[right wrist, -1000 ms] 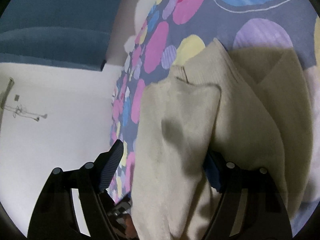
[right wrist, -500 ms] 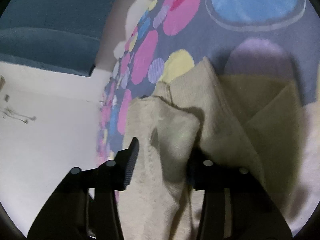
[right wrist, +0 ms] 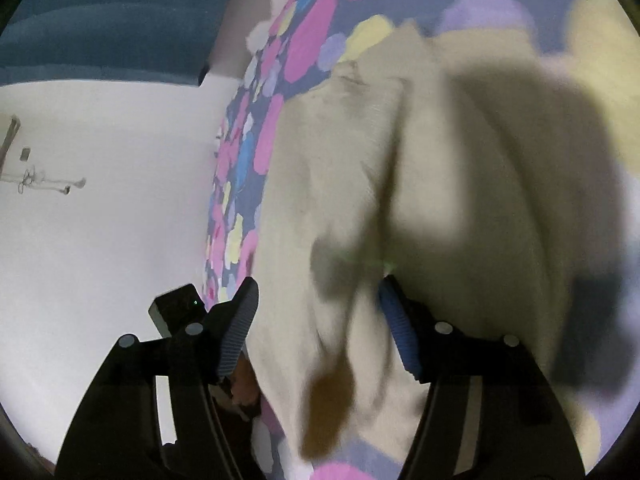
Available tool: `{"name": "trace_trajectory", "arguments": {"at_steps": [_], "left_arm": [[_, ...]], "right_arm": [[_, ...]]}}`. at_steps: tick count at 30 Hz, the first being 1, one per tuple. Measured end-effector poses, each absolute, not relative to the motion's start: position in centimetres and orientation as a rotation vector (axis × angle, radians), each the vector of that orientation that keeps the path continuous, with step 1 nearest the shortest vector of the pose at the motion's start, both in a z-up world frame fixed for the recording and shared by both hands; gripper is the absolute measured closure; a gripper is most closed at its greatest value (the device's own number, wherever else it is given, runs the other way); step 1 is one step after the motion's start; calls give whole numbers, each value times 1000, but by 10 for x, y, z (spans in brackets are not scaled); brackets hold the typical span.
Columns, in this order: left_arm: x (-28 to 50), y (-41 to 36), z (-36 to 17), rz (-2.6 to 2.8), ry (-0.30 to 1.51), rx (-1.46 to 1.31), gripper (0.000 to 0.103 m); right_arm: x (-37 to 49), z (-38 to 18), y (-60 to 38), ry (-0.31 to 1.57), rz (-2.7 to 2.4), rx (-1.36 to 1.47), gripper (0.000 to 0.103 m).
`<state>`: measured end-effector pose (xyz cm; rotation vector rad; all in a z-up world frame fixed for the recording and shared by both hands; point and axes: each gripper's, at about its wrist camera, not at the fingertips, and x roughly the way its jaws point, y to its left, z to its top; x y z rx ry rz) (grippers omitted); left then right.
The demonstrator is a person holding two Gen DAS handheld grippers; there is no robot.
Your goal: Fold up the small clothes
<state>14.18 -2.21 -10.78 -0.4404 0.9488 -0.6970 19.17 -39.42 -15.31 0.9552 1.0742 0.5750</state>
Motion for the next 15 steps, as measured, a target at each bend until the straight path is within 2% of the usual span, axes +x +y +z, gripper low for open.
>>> {"name": "trace_trajectory", "arguments": {"at_steps": [6,15], "left_arm": [[142,-22,-108,-694,951,-436,26],[143,-22,-108,-694,950,-438,26]], "right_arm": [[173,-166,-379,1170,682,1023,38],[206,-152,-368,1129,709,1041,37]]}}
